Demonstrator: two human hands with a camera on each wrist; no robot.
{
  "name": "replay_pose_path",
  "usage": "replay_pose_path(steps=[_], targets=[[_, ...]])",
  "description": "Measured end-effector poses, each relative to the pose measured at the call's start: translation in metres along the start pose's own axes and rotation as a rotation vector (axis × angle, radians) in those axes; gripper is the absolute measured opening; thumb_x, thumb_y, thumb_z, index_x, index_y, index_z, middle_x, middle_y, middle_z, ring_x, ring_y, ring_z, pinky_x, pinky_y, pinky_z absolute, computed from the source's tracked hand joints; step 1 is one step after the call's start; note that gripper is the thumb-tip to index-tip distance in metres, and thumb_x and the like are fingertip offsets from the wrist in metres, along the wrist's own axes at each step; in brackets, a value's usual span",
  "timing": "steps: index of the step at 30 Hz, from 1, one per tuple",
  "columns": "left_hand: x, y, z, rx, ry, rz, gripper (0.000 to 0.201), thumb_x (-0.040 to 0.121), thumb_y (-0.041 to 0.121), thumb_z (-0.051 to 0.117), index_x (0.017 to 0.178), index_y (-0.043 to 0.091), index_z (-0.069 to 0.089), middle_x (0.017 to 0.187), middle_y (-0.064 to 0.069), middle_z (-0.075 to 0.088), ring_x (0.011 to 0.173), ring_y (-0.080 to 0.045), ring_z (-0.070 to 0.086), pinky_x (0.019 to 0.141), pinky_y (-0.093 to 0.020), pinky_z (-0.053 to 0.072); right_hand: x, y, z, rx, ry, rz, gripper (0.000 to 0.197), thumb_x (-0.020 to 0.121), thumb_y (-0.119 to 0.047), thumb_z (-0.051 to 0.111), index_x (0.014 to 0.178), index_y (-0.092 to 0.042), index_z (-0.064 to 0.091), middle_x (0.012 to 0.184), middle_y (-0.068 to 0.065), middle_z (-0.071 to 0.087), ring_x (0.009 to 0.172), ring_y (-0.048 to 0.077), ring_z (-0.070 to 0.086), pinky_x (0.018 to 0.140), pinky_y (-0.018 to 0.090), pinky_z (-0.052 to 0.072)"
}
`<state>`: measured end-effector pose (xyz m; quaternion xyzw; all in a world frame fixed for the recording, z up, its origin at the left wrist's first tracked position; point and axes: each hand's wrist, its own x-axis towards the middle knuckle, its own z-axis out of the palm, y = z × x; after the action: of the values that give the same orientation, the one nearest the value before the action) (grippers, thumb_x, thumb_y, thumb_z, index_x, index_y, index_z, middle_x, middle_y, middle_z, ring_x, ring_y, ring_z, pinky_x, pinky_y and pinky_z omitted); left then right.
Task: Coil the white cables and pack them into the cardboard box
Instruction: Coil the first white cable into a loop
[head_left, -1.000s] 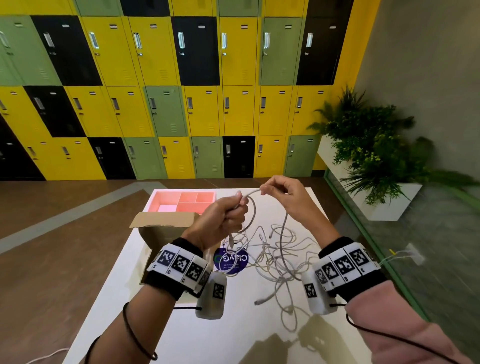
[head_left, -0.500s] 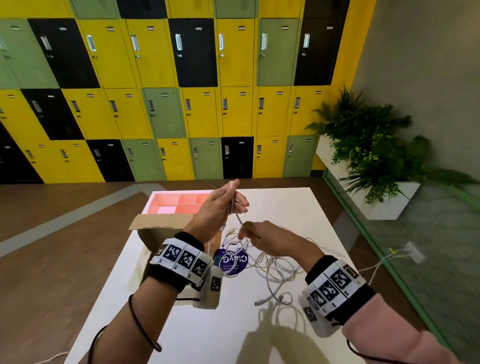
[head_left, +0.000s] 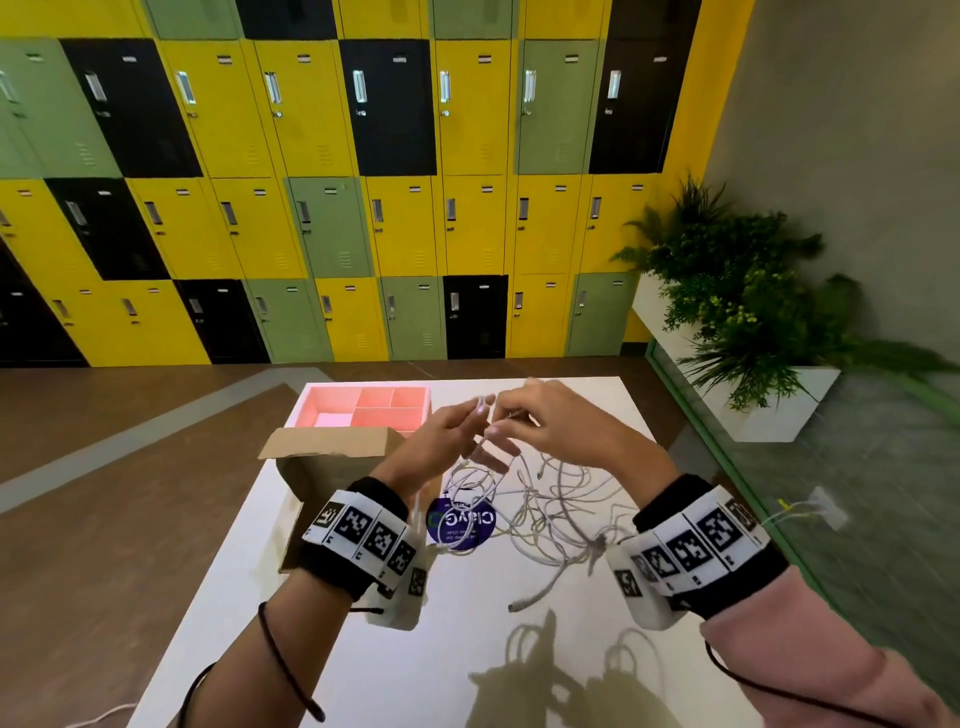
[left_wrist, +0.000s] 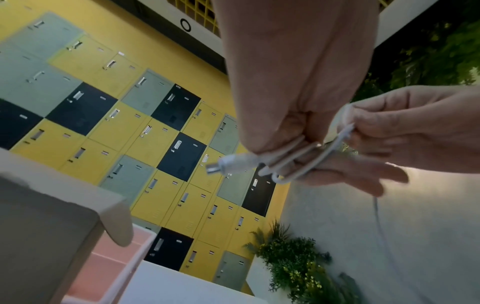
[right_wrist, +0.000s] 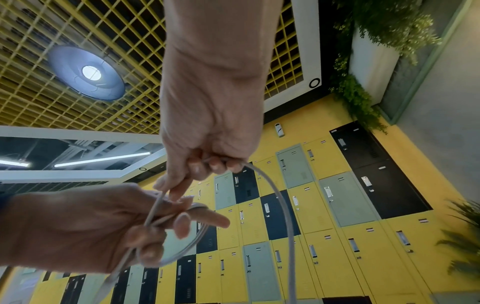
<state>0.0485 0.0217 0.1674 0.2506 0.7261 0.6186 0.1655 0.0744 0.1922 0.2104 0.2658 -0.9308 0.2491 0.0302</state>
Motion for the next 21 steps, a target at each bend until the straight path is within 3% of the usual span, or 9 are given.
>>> replay_pose_path(steps=[2,4,8,12,16,21], targets=[[-0.004,0.003,0.003,0.03,-0.053,-0.03,0.031,0.104,0.017,0.026,0.122,0.01,0.051,0.086,-0.01,0.069,0.059,-0.008,0.066,0.06,-0.021,0.055,-0.001,0.001,-0.006,0.083,0.047,-0.001,0.02,0.088,-0.032,0.065,0.089,-0.012,0.068,0.07,-0.01,0.052,0.074,0.003,0.04,0.061,0.016,0.03],[-0.008,0.005,0.008,0.049,-0.079,-0.071,0.034,0.105,0.019,0.026,0.129,0.013,0.049,0.08,-0.006,0.071,0.049,-0.008,0.055,0.053,-0.015,0.047,-0.003,0.005,-0.011,0.15,0.1,-0.01,0.015,0.086,-0.031,0.067,0.089,-0.016,0.068,0.069,-0.014,0.051,0.073,0.0,0.04,0.063,0.019,0.031],[-0.008,0.005,0.011,-0.109,-0.102,-0.115,0.037,0.105,0.015,0.025,0.124,0.002,0.054,0.06,-0.002,0.057,0.045,-0.008,0.032,0.045,-0.018,0.025,-0.006,0.017,-0.013,0.307,0.187,0.026,0.011,0.084,-0.031,0.069,0.085,-0.02,0.066,0.069,-0.019,0.058,0.07,-0.002,0.044,0.07,0.026,0.037],[-0.005,0.009,0.011,-0.36,-0.141,-0.044,0.042,0.105,0.017,0.023,0.115,-0.009,0.054,0.055,-0.001,0.041,0.039,-0.003,0.027,0.048,-0.022,0.016,-0.006,0.026,-0.008,0.411,0.28,0.062,0.008,0.085,-0.031,0.068,0.087,-0.023,0.07,0.084,-0.01,0.068,0.087,0.014,0.058,0.078,0.036,0.045],[-0.004,0.014,0.01,-0.489,-0.209,-0.014,0.031,0.103,0.021,0.03,0.093,0.005,0.055,0.052,0.004,0.035,0.037,-0.002,0.023,0.044,-0.021,0.014,-0.006,0.027,-0.006,0.487,0.3,0.047,0.015,0.087,-0.024,0.066,0.095,-0.014,0.073,0.091,-0.003,0.069,0.085,0.005,0.062,0.076,0.018,0.046],[0.0,0.013,0.007,-0.6,-0.23,-0.067,0.026,0.101,0.026,0.032,0.08,0.015,0.043,0.05,0.011,0.033,0.034,0.001,0.023,0.044,-0.022,0.01,-0.004,0.03,0.005,0.227,0.268,0.025,0.029,0.097,-0.029,0.049,0.104,-0.013,0.071,0.071,-0.007,0.046,0.077,0.013,0.045,0.074,0.027,0.037]])
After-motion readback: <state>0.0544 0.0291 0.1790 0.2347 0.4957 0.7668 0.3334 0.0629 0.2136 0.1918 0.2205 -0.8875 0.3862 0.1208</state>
